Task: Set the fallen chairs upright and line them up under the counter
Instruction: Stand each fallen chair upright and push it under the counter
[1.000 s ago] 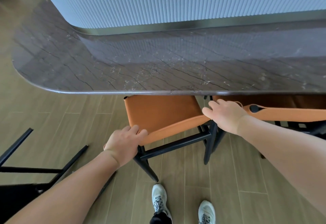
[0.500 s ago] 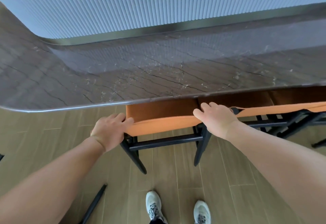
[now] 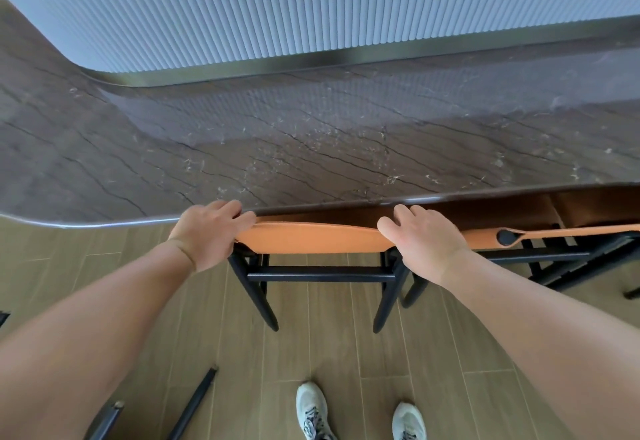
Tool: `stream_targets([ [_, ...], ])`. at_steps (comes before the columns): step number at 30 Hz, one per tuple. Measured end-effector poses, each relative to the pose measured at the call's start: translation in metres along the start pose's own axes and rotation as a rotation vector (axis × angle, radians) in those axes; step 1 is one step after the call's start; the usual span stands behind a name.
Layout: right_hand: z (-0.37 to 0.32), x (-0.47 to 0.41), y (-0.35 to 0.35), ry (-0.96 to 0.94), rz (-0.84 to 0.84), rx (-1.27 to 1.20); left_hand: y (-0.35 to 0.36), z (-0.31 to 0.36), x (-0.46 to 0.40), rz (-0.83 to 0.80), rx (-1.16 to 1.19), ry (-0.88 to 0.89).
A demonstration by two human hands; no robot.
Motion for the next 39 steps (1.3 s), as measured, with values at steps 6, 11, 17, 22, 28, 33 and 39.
stream_targets([
  [6, -0.020, -0.019, -0.006, 0.001, 0.001, 0.004, 0.012, -0.028, -0.001, 0.014, -0.008, 0.025],
  [11, -0.037, -0.035, -0.005, -0.006, 0.012, 0.010, 0.023, -0.047, 0.008, 0.001, 0.019, 0.014],
  [17, -0.041, -0.043, -0.001, 0.013, -0.042, -0.007, 0.029, -0.054, 0.012, -0.003, 0.062, -0.042],
  [22, -0.040, -0.046, 0.002, 0.013, -0.057, 0.011, 0.037, -0.053, 0.016, -0.018, 0.073, -0.086],
  [28, -0.016, -0.031, 0.010, 0.016, -0.084, 0.048, 0.043, -0.014, 0.015, 0.013, 0.115, -0.060],
  [33, 0.007, -0.017, 0.026, 0.031, -0.143, 0.055, 0.045, 0.024, 0.016, 0.070, 0.128, -0.053],
  [39, 0.015, -0.012, 0.030, 0.045, -0.115, 0.063, 0.042, 0.030, 0.010, 0.052, 0.119, -0.075],
])
Point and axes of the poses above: each hand's wrist, its own x-axis away from the middle knuckle, its own y-axis out of the palm, z = x × y, the point moved 5 cm from there along -x, towards the middle knuckle, and after that the axes turned 6 degrees about -x, right-handed, at the moved point
